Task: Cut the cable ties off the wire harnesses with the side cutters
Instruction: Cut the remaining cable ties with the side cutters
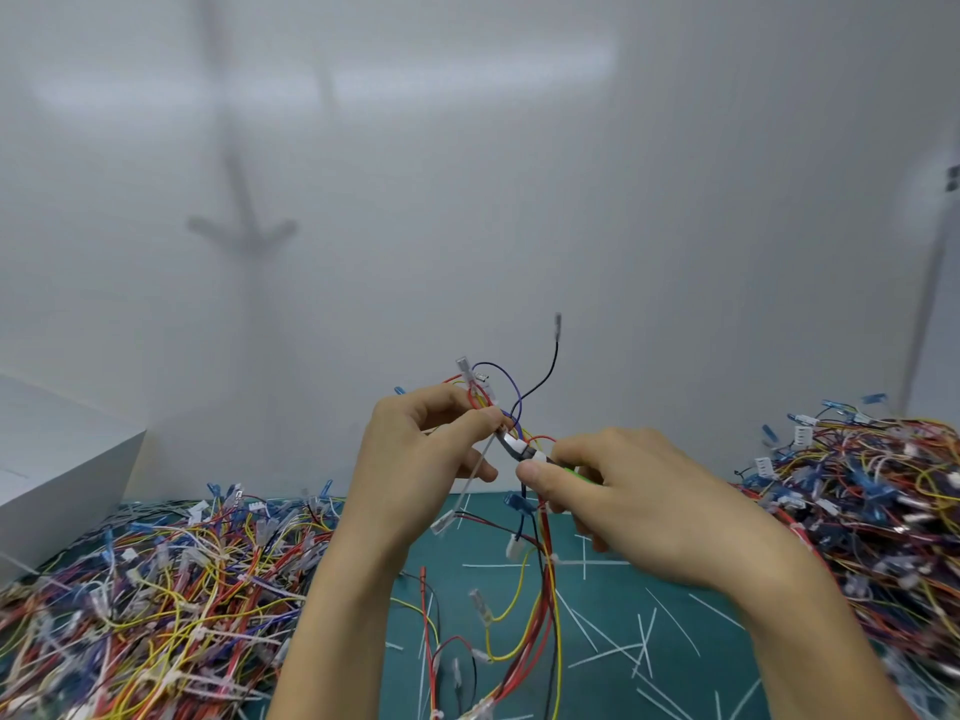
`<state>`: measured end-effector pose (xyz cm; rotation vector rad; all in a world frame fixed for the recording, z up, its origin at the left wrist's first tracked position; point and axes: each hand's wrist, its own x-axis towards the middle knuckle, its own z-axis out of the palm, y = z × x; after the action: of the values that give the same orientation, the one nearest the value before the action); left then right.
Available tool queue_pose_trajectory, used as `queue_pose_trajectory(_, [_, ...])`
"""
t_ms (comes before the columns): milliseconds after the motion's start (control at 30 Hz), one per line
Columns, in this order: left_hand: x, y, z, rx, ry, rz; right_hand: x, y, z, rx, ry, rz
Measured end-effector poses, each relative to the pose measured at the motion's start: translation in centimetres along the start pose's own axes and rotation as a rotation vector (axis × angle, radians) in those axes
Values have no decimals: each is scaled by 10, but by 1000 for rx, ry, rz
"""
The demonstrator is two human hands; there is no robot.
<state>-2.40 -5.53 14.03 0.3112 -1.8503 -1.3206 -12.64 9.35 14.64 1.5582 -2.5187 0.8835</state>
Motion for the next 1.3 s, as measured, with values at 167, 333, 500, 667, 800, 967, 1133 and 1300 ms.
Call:
queue_pose_trajectory(167, [0, 1, -1, 17, 0, -3, 0, -1, -1, -4, 16, -5])
queue_pose_trajectory(333, [0, 1, -1, 15, 3, -9, 0, 0, 0, -42, 37, -11])
queue_pose_trajectory(500, [0, 2, 0, 22, -8, 0, 1, -1, 1, -79, 47, -30])
queue_pose_trajectory(667, [-1, 3, 0, 21, -1, 4, 1, -1, 1, -79, 54, -45])
queue_pose_trajectory(800, [-1, 4, -1, 55, -1, 11, 2, -1, 2, -75, 57, -39])
queue_pose_trajectory(967, [-2, 4, -2, 63, -3, 3, 3, 1, 4, -71, 42, -34])
queue_pose_trajectory(1133, [-2, 4, -3, 66, -16, -3, 5, 3, 6, -78, 21, -49])
queue_pose_trajectory(1300, [-2, 4, -4, 87, -10, -3, 7, 4, 9, -61, 23, -66])
